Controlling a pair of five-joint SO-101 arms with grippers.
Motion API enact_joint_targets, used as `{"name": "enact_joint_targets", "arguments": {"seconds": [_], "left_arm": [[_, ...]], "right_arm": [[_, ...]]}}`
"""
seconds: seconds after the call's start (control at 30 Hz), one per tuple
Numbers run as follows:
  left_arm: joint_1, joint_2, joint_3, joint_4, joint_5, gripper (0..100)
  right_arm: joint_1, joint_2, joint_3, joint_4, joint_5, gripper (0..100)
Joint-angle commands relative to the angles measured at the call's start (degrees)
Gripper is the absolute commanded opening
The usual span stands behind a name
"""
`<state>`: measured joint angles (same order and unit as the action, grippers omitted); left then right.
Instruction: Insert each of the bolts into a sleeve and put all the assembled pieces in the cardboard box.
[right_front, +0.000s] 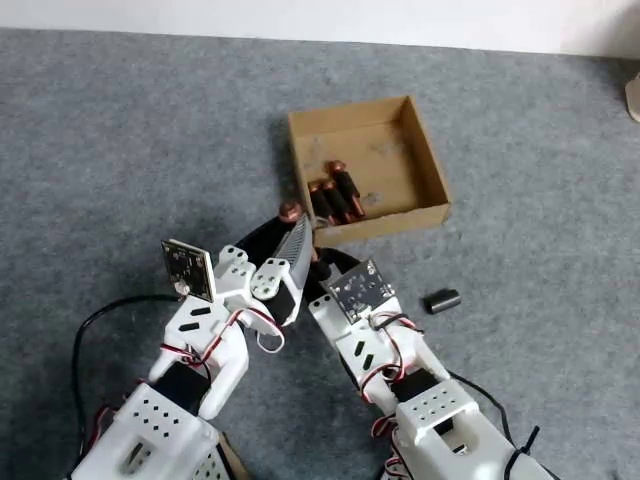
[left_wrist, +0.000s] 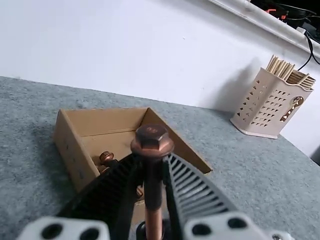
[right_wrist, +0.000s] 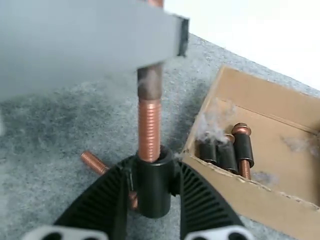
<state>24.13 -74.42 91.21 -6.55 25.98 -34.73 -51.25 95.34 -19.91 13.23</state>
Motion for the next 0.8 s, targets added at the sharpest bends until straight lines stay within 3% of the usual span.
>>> {"name": "enact_joint_targets", "arguments": {"seconds": [0.0, 0.43, 0.6, 0.77], "left_arm": [[0.0, -1.7, -0.5, -0.5, 0.0, 0], [-1.2, -1.7, -0.5, -0.4, -0.1, 0], [-1.2, -1.7, -0.5, -0.2, -0.1, 0], [-1.1, -1.7, -0.5, -0.2, -0.1, 0]], "right_arm": [[-1.5, -1.2, 5.1, -1.6, 0.3, 0.5], [-1.3, -1.2, 5.1, -6.5, 0.4, 0.5], [2.1, -1.2, 5.1, -8.4, 0.2, 0.5], [0.1, -1.2, 5.1, -8.0, 0.1, 0.5]]}}
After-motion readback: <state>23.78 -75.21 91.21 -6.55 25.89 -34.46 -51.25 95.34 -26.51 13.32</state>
